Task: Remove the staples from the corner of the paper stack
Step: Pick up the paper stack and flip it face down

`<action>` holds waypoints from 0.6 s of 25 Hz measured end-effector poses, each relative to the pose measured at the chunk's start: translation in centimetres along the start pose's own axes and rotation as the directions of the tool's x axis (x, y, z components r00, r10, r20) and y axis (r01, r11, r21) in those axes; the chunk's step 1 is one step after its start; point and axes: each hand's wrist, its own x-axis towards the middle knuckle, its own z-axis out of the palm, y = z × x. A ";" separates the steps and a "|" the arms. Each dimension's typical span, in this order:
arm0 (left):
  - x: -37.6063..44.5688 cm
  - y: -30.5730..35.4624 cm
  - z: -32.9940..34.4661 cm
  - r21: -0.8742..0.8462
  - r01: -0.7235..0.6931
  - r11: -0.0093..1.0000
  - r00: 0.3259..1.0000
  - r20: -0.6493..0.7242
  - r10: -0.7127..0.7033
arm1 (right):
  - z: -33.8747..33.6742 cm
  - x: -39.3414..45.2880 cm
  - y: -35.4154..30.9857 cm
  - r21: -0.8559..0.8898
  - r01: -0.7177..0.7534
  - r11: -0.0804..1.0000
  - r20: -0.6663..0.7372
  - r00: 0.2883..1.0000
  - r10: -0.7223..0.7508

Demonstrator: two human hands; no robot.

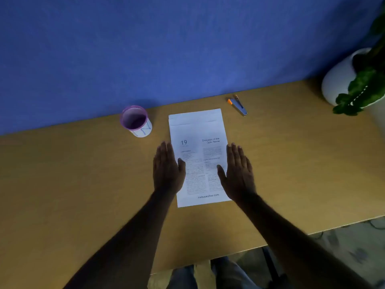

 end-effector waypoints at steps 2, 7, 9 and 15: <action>0.4 0.0 0.2 -0.116 0.162 0.980 0.986 0.053 -0.157 | 0.6 -0.1 0.0 0.027 -0.039 0.999 0.039 0.999 0.038; 1.0 0.0 0.8 -0.157 0.261 0.952 0.963 0.106 -0.247 | 2.2 -0.9 0.3 0.023 -0.047 0.999 0.140 0.989 0.043; 1.5 0.0 0.7 -0.163 0.260 0.952 0.963 0.117 -0.243 | 2.4 -0.9 0.2 0.028 -0.049 0.998 0.153 0.987 0.044; 3.7 0.8 0.5 -0.324 0.324 0.889 0.942 0.197 -0.272 | 2.3 -0.8 0.2 0.020 -0.043 0.999 0.187 0.982 0.038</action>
